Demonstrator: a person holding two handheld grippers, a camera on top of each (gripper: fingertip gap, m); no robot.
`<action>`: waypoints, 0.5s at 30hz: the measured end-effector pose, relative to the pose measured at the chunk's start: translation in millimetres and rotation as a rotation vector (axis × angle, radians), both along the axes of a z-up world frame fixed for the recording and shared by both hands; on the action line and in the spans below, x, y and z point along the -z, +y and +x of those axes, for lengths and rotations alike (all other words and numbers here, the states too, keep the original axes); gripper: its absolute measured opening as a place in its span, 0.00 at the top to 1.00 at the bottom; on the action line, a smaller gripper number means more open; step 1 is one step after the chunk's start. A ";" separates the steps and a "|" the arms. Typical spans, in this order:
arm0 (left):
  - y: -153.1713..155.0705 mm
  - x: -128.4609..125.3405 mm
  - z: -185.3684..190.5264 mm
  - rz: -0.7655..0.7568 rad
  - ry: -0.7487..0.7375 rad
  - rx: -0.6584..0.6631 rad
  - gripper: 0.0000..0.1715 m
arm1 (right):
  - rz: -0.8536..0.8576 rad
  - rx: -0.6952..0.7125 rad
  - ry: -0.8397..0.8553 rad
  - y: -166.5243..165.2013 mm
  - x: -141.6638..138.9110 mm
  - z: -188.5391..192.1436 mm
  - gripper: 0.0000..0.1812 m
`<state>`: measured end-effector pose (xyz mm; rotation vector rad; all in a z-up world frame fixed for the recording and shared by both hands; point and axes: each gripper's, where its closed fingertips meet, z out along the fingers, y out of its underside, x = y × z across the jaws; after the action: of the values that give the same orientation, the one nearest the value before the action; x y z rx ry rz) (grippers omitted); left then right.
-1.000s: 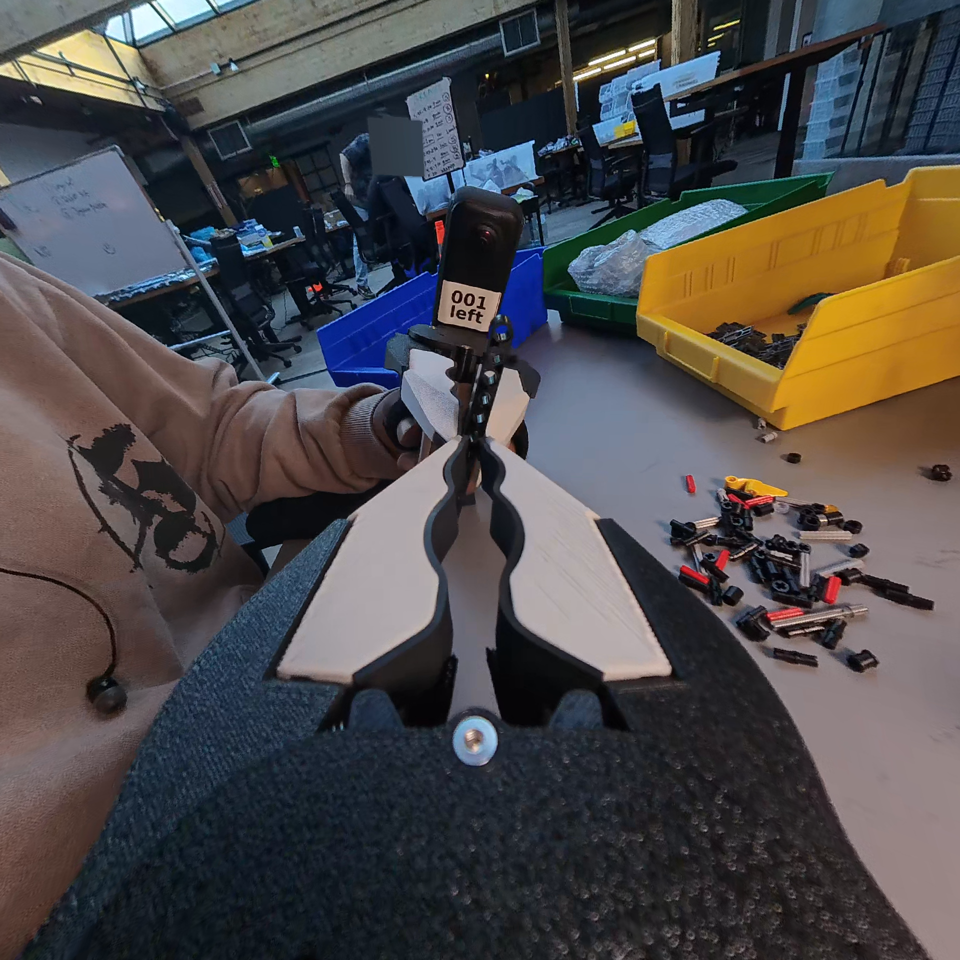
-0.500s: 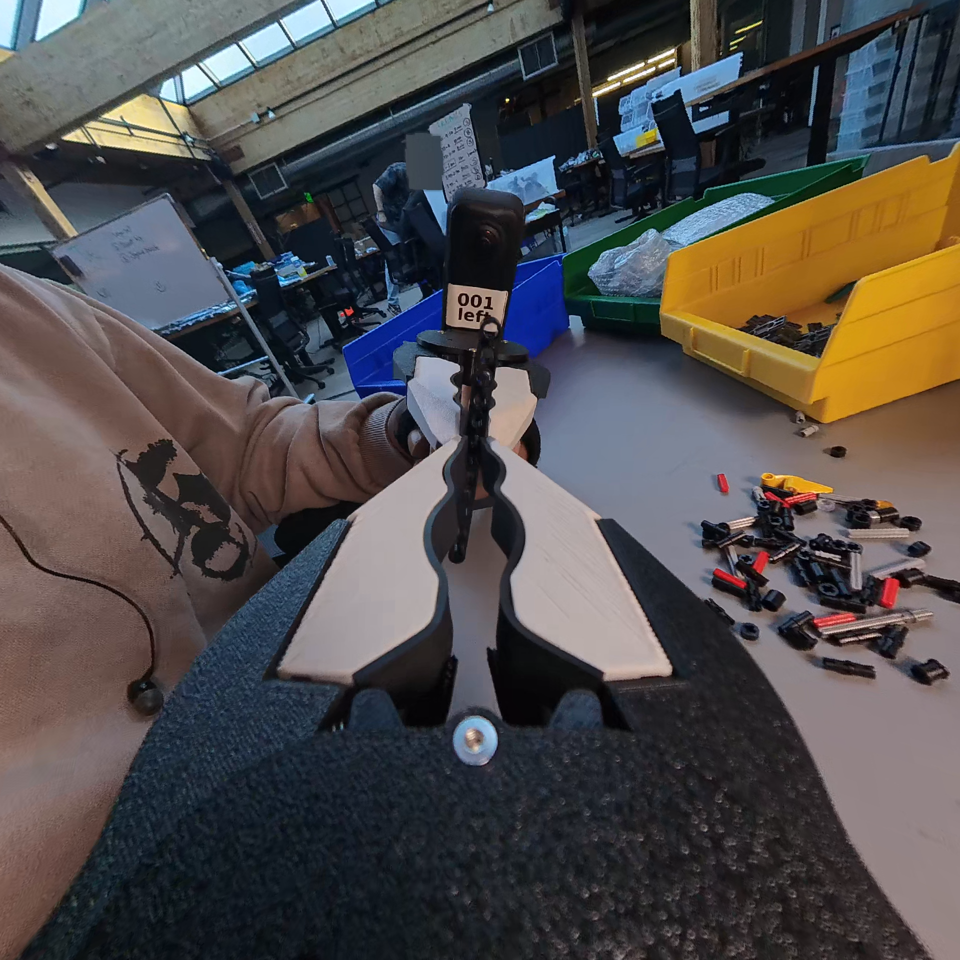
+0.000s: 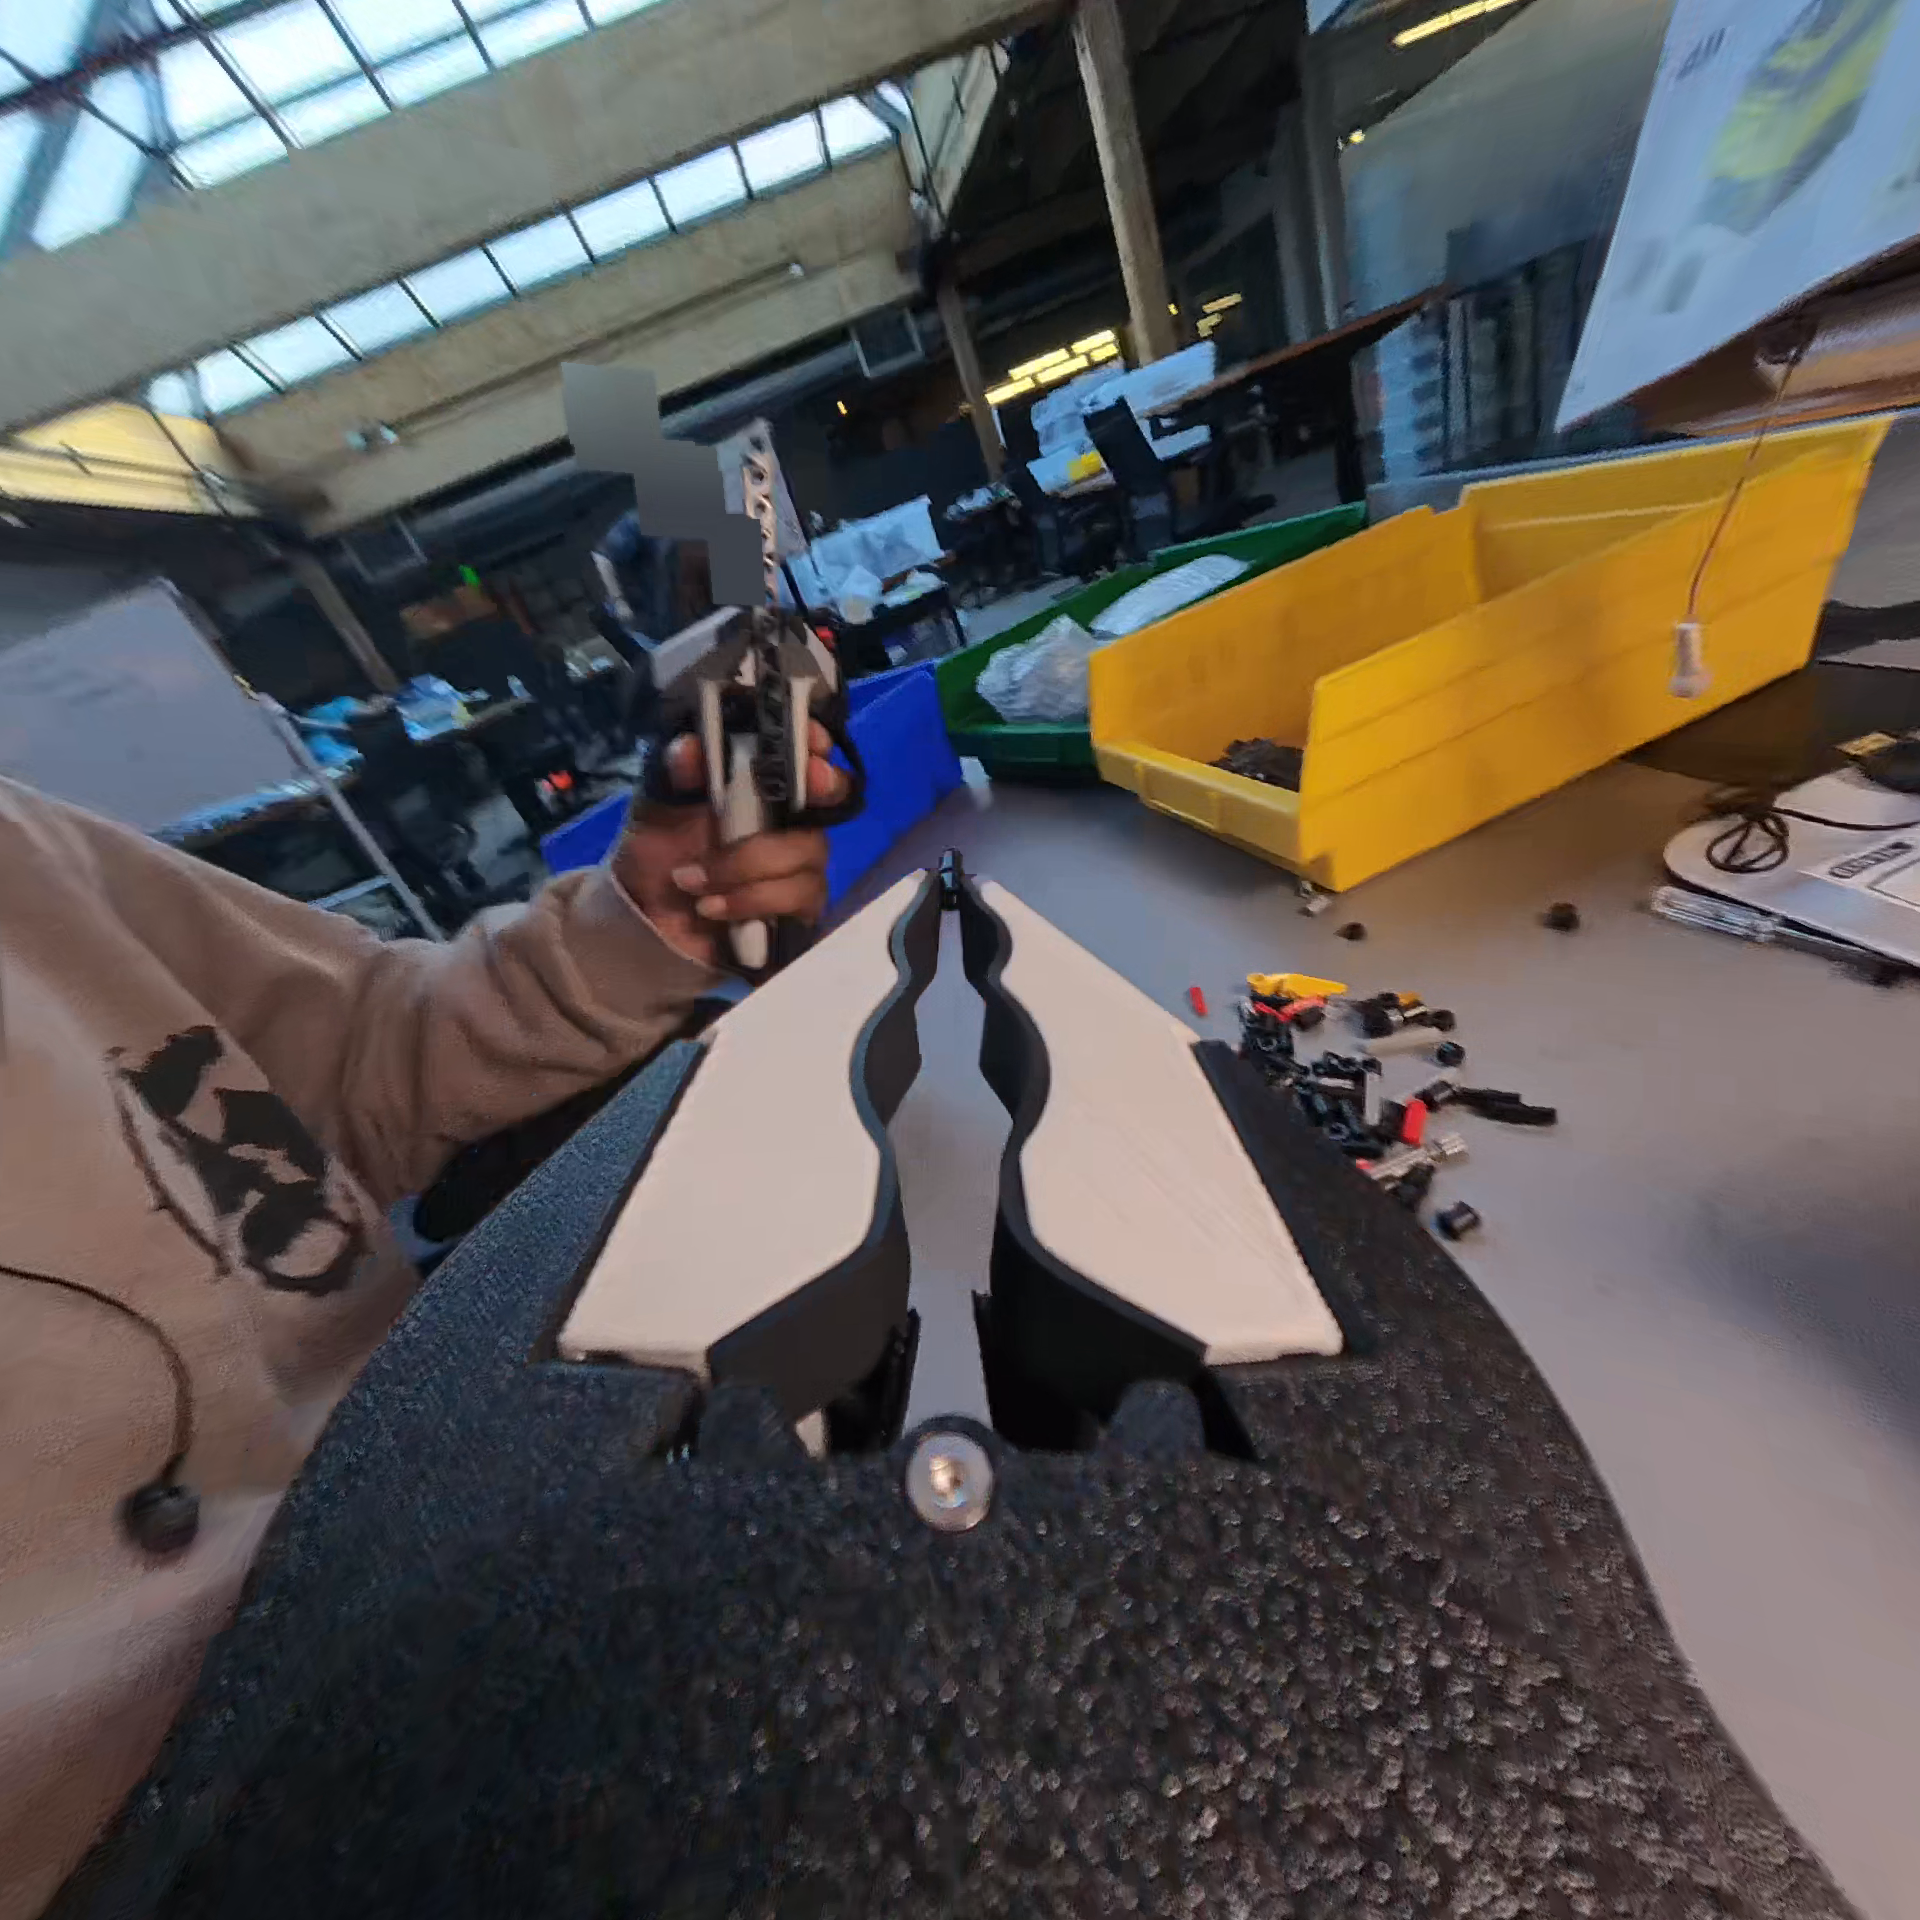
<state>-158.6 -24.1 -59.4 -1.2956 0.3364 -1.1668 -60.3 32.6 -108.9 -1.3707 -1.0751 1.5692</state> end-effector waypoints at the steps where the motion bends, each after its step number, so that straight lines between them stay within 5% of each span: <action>1: 2.7 6.0 11.8 -0.018 0.016 0.017 0.96 | 0.044 0.016 -0.069 -0.6 11.4 -12.2 0.99; 5: 19.4 27.5 26.3 -0.132 0.019 0.052 0.96 | 0.386 0.201 -0.478 42.0 79.7 -45.0 0.99; 9: 26.9 43.8 23.9 -0.232 -0.078 0.077 0.97 | 0.480 0.216 -0.684 67.5 125.4 -57.0 0.99; 15: 24.9 43.5 24.3 -0.240 -0.149 0.126 0.97 | 0.457 0.180 -0.567 56.5 99.9 -58.6 0.88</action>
<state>-134.3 0.7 -102.9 -1.3999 0.1737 -1.4357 -119.0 89.1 -208.8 -1.5620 -1.4817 0.7434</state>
